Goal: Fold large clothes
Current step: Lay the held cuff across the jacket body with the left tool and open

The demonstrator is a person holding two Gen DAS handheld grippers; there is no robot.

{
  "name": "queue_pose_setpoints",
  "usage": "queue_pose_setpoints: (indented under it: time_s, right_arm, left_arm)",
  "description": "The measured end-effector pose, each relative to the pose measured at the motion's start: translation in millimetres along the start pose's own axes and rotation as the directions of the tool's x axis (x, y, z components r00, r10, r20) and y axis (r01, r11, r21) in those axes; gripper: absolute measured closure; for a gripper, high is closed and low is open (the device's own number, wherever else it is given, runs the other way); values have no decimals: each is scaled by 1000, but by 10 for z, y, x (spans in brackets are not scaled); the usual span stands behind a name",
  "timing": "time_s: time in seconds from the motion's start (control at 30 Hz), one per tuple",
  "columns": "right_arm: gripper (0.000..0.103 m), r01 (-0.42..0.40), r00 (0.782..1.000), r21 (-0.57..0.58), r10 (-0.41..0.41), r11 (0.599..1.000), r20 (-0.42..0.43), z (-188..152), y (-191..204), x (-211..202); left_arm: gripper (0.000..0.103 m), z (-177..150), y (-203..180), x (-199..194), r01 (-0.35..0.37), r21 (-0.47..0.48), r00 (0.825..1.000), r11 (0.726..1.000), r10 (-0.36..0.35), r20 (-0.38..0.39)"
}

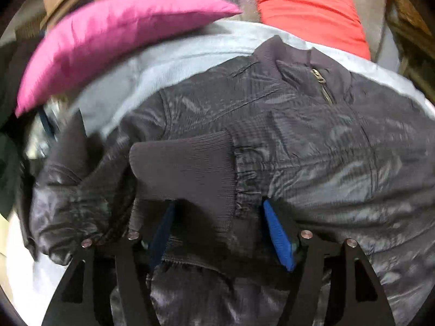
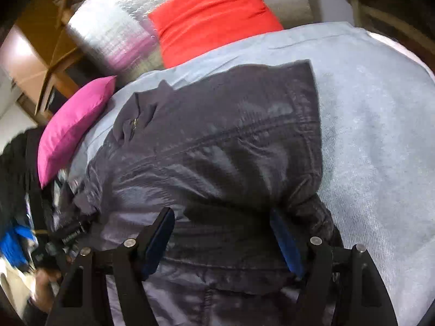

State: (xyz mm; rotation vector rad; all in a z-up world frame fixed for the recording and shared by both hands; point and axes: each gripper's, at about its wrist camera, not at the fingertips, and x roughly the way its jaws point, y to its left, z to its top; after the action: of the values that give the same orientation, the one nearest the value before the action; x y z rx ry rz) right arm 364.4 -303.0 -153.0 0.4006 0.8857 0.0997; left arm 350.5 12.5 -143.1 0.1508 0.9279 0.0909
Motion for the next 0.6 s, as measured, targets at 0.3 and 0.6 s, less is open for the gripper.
queue_pose_setpoints:
  time_s: [0.3, 0.6]
  right_arm:
    - [27, 39, 993, -23, -36, 999, 109, 70, 149, -313]
    - [25, 109, 994, 68, -109, 992, 5, 413, -200, 265]
  left_arm:
    - [33, -191, 132, -92, 31, -35, 996, 999, -27, 89]
    - [32, -182, 105, -131, 28, -42, 994, 999, -24, 108]
